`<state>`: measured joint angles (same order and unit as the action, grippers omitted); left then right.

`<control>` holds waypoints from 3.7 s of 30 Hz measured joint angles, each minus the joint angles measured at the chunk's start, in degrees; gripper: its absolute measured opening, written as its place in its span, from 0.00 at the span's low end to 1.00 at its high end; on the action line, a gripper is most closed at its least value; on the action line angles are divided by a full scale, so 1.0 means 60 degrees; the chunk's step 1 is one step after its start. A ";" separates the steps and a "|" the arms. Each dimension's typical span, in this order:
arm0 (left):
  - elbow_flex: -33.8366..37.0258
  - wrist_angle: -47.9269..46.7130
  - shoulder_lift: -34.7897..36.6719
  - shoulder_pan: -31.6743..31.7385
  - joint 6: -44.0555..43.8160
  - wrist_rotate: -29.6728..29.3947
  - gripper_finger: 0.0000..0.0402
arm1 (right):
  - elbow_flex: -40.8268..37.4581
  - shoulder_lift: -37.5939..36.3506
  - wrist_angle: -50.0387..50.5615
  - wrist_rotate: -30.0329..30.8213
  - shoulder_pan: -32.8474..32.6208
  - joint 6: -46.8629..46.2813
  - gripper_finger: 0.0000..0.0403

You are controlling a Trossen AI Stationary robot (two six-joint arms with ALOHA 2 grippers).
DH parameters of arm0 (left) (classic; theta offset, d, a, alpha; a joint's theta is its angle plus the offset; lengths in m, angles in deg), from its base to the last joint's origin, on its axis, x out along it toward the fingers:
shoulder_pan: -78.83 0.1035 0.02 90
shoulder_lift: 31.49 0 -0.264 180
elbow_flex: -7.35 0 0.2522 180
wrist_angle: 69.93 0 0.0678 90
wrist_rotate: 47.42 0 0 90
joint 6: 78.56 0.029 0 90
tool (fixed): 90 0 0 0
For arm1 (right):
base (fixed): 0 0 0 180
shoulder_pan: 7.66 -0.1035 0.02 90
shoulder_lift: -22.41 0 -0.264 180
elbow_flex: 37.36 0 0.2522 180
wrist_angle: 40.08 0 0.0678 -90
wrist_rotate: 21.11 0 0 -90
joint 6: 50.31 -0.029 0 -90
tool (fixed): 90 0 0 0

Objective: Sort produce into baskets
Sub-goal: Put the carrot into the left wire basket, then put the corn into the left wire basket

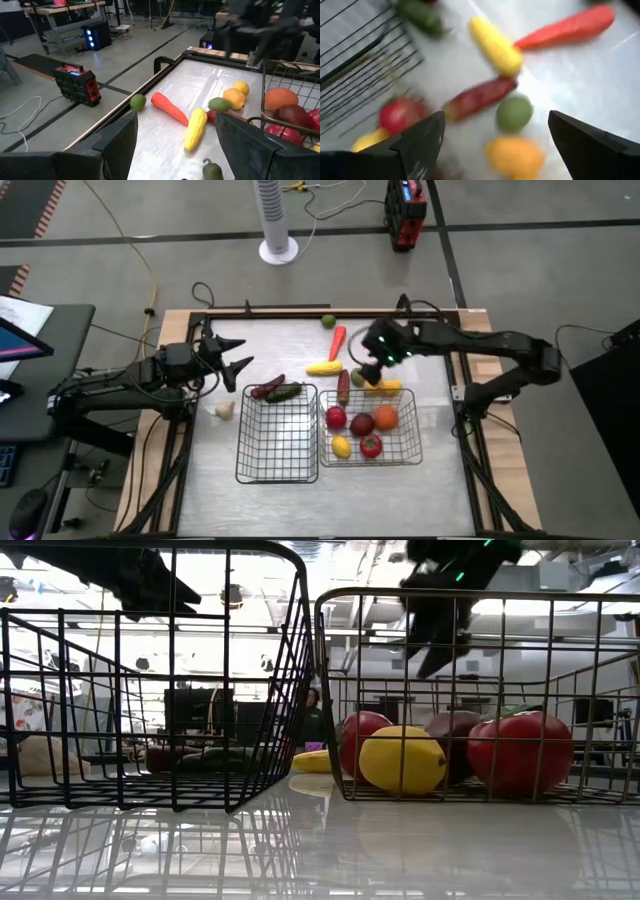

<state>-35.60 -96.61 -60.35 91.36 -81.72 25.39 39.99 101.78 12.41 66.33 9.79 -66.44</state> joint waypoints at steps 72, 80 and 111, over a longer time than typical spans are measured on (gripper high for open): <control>0.0000 -0.0229 0.0006 -0.0001 -0.0024 -0.0509 0.64 | 0.3698 0.3419 -0.2968 -0.0621 -0.2778 0.3198 0.25; -0.0002 -0.0237 0.0007 -0.0006 -0.0057 -0.0487 0.64 | 0.4354 0.4127 -0.2966 -0.0956 -0.2897 0.3175 0.54; -0.0004 -0.0461 0.0000 -0.0021 -0.0045 -0.0374 0.64 | 0.1805 0.4300 -0.3097 -0.1827 0.1037 0.4773 0.78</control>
<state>-35.62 -99.38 -60.35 91.24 -82.00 23.14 50.82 127.58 -6.17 55.37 16.01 -37.81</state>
